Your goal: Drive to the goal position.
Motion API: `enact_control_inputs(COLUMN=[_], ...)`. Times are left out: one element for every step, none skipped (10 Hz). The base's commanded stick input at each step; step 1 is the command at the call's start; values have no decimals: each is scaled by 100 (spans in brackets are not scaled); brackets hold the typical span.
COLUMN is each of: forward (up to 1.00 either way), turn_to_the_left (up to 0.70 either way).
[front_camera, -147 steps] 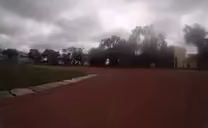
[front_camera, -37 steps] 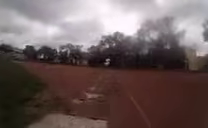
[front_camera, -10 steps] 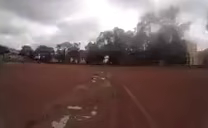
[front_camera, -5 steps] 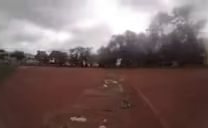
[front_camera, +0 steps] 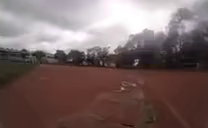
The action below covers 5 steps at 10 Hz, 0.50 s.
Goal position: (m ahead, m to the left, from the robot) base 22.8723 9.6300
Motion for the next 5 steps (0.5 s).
enact_control_inputs(forward=[70, 70, 70, 70, 70], turn_to_the_left=[35, 35, 35, 35, 35])
